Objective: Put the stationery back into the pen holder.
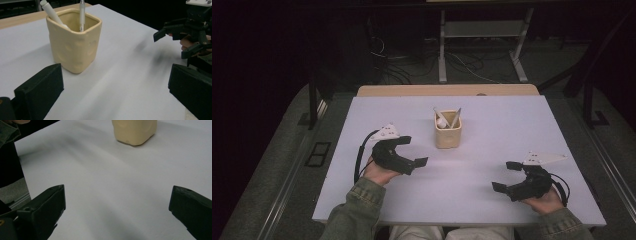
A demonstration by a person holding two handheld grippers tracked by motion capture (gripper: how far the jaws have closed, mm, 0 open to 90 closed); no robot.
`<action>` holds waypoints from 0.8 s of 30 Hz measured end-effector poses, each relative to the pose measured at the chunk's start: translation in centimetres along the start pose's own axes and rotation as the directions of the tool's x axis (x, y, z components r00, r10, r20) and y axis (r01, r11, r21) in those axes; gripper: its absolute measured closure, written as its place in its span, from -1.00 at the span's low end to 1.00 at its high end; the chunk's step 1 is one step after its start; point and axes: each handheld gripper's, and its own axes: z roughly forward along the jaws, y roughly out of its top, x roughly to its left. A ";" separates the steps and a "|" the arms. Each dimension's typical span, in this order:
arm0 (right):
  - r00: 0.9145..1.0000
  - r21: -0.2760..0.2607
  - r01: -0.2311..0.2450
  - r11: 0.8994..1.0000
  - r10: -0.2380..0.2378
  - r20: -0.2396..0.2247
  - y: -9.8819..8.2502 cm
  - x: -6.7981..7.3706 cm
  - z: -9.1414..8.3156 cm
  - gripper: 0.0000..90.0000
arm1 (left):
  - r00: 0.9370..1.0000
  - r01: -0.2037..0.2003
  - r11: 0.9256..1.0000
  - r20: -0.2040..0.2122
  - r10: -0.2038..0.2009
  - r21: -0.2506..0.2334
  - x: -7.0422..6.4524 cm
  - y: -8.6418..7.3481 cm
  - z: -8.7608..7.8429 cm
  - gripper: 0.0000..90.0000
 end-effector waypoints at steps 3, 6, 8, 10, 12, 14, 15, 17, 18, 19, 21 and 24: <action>1.000 0.001 0.000 1.000 0.000 0.001 0.0 0.0 0.0 -0.99 | 1.000 0.005 1.000 -0.005 -0.005 0.001 -0.1 -0.7 -0.5 -1.00; 1.000 0.001 -0.001 1.000 0.001 0.002 0.0 0.0 0.0 -0.99 | 1.000 0.008 1.000 -0.013 -0.008 0.003 -0.2 -1.5 -1.0 -1.00; 1.000 0.004 -0.002 1.000 0.002 0.004 0.0 0.0 0.0 -0.99 | 1.000 0.015 1.000 -0.019 -0.015 0.001 -0.2 -2.1 -1.4 -1.00; 1.000 0.005 -0.001 1.000 0.001 0.005 0.0 0.0 0.1 -0.99 | 0.999 0.023 1.000 -0.027 -0.023 0.001 -0.2 -2.7 -1.7 -1.00; 1.000 0.007 0.000 1.000 0.000 0.005 0.0 0.0 0.1 -0.99 | 0.999 0.027 1.000 -0.033 -0.028 -0.002 -0.2 -3.3 -2.0 -1.00; 1.000 0.009 -0.001 1.000 0.000 0.005 0.0 0.0 0.1 -0.99 | 0.999 0.036 0.999 -0.041 -0.036 -0.007 -0.2 -3.9 -2.4 -1.00; 1.000 0.009 0.000 1.000 0.000 0.005 0.0 0.0 0.1 -0.99 | 0.998 0.039 0.999 -0.046 -0.040 -0.012 -0.1 -4.3 -2.5 -1.00; 1.000 0.011 0.001 1.000 -0.001 0.006 0.0 0.0 0.1 -0.99 | 0.997 0.051 0.999 -0.054 -0.052 -0.018 -0.1 -5.0 -2.7 -1.00; 1.000 0.011 0.002 1.000 -0.002 0.007 0.0 0.0 0.2 -0.99 | 0.997 0.057 0.998 -0.058 -0.058 -0.022 -0.1 -5.4 -2.7 -1.00; 1.000 0.012 0.002 1.000 -0.002 0.007 0.0 0.0 0.2 -0.99 | 0.996 0.060 0.998 -0.060 -0.061 -0.019 -0.1 -5.7 -2.8 -1.00; 1.000 0.015 -0.001 1.000 0.000 0.008 -0.1 0.0 0.2 -0.99 | 0.996 0.061 0.998 -0.062 -0.062 -0.012 -0.1 -6.2 -2.8 -1.00; 1.000 0.015 -0.001 1.000 0.001 0.008 -0.1 0.0 0.2 -0.99 | 0.996 0.058 0.998 -0.063 -0.058 -0.006 -0.1 -6.4 -2.7 -1.00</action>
